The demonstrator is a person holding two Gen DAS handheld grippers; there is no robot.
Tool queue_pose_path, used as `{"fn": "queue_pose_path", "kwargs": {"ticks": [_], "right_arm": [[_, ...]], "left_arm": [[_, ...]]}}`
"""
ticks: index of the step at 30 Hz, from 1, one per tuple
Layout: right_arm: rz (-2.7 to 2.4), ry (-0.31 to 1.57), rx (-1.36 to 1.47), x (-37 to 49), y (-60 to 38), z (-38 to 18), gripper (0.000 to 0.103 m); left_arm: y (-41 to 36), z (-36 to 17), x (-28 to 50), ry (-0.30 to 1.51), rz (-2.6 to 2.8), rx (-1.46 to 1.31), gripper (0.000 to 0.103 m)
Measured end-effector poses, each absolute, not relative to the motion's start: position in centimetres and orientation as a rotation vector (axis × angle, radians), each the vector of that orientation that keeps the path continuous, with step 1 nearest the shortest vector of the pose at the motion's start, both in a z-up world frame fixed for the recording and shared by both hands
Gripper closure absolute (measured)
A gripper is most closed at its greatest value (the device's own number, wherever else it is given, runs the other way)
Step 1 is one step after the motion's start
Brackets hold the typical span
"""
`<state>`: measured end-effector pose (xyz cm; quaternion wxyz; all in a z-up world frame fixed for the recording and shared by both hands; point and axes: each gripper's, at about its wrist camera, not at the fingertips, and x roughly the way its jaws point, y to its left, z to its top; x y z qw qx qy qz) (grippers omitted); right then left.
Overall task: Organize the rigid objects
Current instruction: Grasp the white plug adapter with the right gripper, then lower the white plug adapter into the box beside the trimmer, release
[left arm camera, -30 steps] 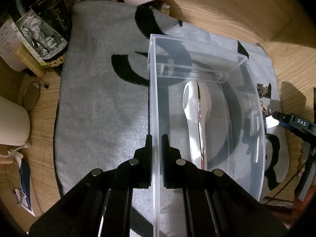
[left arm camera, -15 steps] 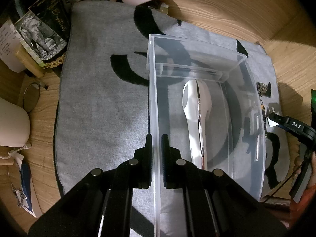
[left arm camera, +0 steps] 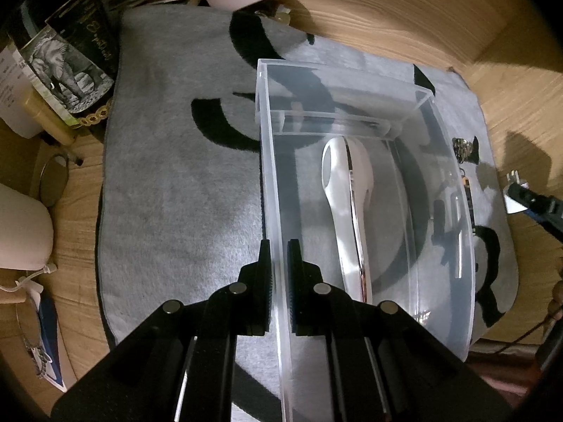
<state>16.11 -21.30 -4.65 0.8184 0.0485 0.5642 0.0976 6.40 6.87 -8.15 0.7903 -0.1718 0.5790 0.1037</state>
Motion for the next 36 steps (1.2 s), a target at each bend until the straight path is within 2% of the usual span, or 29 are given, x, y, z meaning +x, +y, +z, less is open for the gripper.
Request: {"fn": "queue_pose_path", "kwargs": {"ticks": [17,36], "right_arm": [[0.444,1.148,0.015,14.2,-12.8,-1.4,0.06],[0.585,1.289,-0.109,13.6,-6.4,-6.2,0.06]], "left_arm": [[6.9,-8.0,6.1,1.237,0.212,-0.384,0.097],[6.9,-7.9,6.0,1.241,0.219,-0.396,0.097]]}}
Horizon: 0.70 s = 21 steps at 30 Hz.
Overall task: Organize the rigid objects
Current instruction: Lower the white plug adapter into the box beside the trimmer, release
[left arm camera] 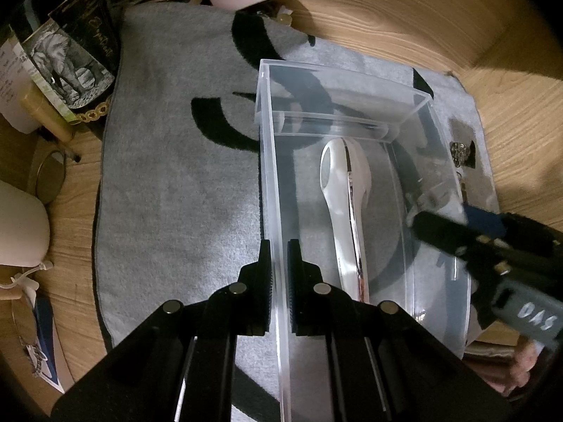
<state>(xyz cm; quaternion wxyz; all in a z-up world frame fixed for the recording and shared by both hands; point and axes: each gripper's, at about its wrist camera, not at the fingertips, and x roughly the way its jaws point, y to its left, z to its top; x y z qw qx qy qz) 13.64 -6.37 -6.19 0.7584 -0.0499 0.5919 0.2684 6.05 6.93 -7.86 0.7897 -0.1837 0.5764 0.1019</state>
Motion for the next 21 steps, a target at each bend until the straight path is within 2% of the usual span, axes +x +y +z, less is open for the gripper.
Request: {"fn": "queue_pose_path", "kwargs": {"ticks": [13,21], "right_arm": [[0.622,1.366,-0.156,13.6,-5.0,-7.9,0.059],[0.637,1.35,-0.15,13.5,-5.5,-6.7,0.059]], "left_arm": [[6.9,-7.9,6.4,1.245,0.23,-0.392,0.097],[6.9,-8.0,6.5,1.244,0.239,-0.393,0.097]]}}
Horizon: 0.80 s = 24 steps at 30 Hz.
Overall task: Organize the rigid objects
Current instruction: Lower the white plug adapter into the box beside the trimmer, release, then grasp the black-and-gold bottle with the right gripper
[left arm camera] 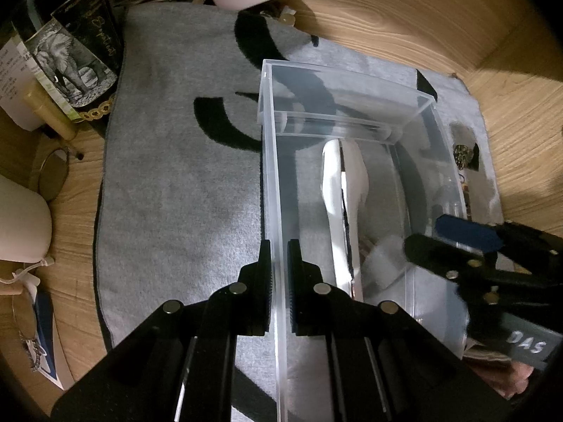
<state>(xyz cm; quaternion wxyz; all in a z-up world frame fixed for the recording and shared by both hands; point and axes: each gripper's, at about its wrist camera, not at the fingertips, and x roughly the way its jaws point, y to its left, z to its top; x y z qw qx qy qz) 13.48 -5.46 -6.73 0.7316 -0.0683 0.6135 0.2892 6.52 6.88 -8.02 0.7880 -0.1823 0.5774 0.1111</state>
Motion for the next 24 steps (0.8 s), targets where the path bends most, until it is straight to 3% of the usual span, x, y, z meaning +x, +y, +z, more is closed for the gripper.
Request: {"fn": "queue_pose_path", "kwargs": {"ticks": [14,24], "right_arm": [[0.504,1.211,-0.058,14.6,-12.3,-2.4,0.058],[0.278,1.276,0.004,16.7,-20.2,-5.4,0.057]], "left_arm": [[7.0,-8.0,6.5,1.243,0.255,-0.402,0.097],[6.9,-8.0,6.4,1.245,0.271,-0.399,0.097]]}}
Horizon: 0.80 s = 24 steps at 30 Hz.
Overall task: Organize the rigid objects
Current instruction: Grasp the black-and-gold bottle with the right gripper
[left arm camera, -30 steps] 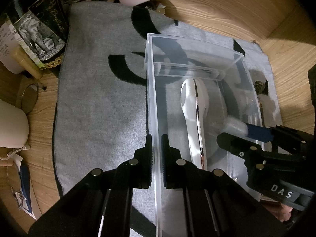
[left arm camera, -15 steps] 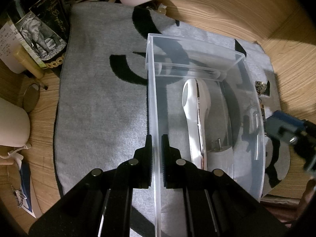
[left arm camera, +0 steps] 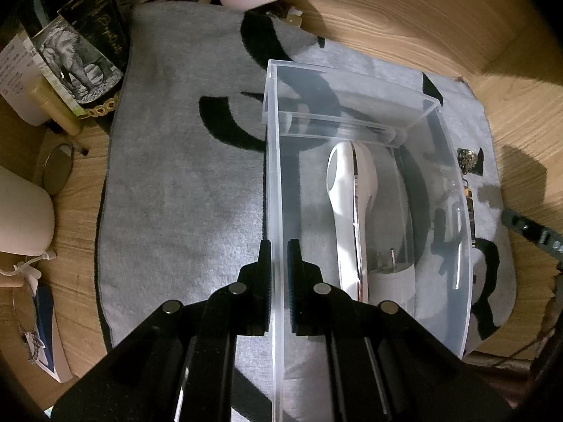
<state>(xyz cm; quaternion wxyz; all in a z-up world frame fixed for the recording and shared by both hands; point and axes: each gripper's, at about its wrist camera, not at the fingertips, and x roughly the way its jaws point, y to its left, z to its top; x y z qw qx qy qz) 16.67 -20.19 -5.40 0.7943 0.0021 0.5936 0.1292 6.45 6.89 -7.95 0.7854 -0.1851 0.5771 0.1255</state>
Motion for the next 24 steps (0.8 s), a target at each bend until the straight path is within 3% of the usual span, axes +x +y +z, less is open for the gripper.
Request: {"fn": "queue_pose_path", "kwargs": {"ticks": [12,21,24], "right_arm": [[0.272,1.402,-0.008,17.5,-20.2,-11.1,0.057],[0.266,1.377,-0.061,19.1,-18.7,-12.4,0.054],[0.262,1.36,-0.087,19.4,-18.3,-12.4,0.061]], "left_arm": [[7.0,-8.0,6.7,1.255,0.28,-0.406,0.097],[7.1,-8.1,6.7,1.257,0.284,-0.408,0.097],[7.1,-8.1,6.7,1.255,0.283,-0.409,0.097]]}}
